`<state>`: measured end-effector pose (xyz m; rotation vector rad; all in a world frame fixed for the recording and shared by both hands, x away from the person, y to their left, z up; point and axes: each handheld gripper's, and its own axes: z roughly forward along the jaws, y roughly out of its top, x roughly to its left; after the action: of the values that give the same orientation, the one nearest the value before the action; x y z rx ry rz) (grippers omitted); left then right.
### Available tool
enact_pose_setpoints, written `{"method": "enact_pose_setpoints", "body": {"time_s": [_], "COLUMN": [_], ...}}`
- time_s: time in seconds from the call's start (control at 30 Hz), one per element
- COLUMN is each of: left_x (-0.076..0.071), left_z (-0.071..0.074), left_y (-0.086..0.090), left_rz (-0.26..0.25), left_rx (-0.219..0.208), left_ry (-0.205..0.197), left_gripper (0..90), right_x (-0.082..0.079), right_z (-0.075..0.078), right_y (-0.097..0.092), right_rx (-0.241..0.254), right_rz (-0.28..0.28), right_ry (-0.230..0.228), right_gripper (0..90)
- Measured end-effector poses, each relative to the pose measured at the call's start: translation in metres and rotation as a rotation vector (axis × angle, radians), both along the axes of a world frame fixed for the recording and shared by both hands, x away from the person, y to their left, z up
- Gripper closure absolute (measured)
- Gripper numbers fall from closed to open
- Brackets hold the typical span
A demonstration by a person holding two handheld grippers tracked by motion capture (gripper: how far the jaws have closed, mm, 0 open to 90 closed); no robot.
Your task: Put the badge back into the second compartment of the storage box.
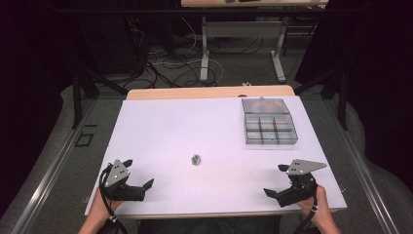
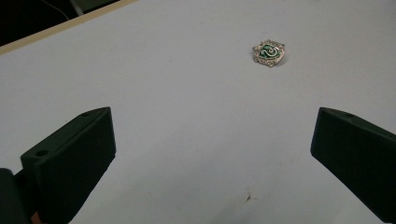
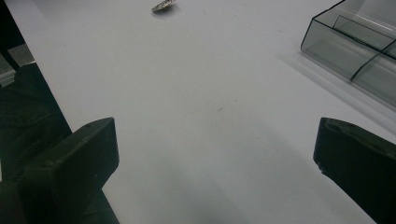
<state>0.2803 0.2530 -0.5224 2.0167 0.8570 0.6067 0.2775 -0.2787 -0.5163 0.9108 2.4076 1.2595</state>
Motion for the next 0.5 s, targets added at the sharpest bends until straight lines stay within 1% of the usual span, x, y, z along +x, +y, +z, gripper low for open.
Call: {"method": "enact_pose_setpoints", "body": {"time_s": [0.03,0.1,0.23,0.3,0.33,0.4,0.43,0.47,0.5], "left_x": [0.0,0.0,0.0,0.001,0.001,0.0,0.0,0.0,0.001], "left_z": [0.0,0.0,0.0,-0.001,-0.001,0.0,0.0,0.0,0.0], "left_y": [0.0,0.0,0.0,0.0,0.0,0.0,0.0,0.0,0.0], "left_rz": [0.0,-0.001,-0.002,0.0,0.001,-0.003,-0.002,-0.002,-0.001], "left_rx": [0.0,0.001,0.006,0.001,-0.001,0.008,0.009,0.008,0.009], "left_ry": [0.0,0.001,-0.001,0.0,0.001,0.0,0.0,0.002,0.002], "left_gripper": [0.3,0.2,0.3,0.3,0.3,0.3,0.3,0.3,0.3], "right_x": [0.0,0.0,0.002,0.003,0.003,0.003,0.003,0.003,0.004], "right_z": [0.001,0.001,0.0,0.0,0.0,0.0,0.001,0.002,0.002], "right_y": [-0.001,0.0,0.003,0.003,0.005,0.006,0.008,0.009,0.009], "right_rx": [-0.01,-0.003,-0.011,-0.015,-0.015,-0.015,-0.022,-0.022,-0.028], "right_rz": [0.007,0.004,0.011,0.021,0.022,0.014,0.028,0.027,0.034], "right_ry": [0.002,0.001,-0.001,-0.006,0.003,0.0,0.004,0.007,-0.004], "right_gripper": [0.0,0.0,0.0,0.0,0.0,0.0,0.0,0.0,0.0]}}
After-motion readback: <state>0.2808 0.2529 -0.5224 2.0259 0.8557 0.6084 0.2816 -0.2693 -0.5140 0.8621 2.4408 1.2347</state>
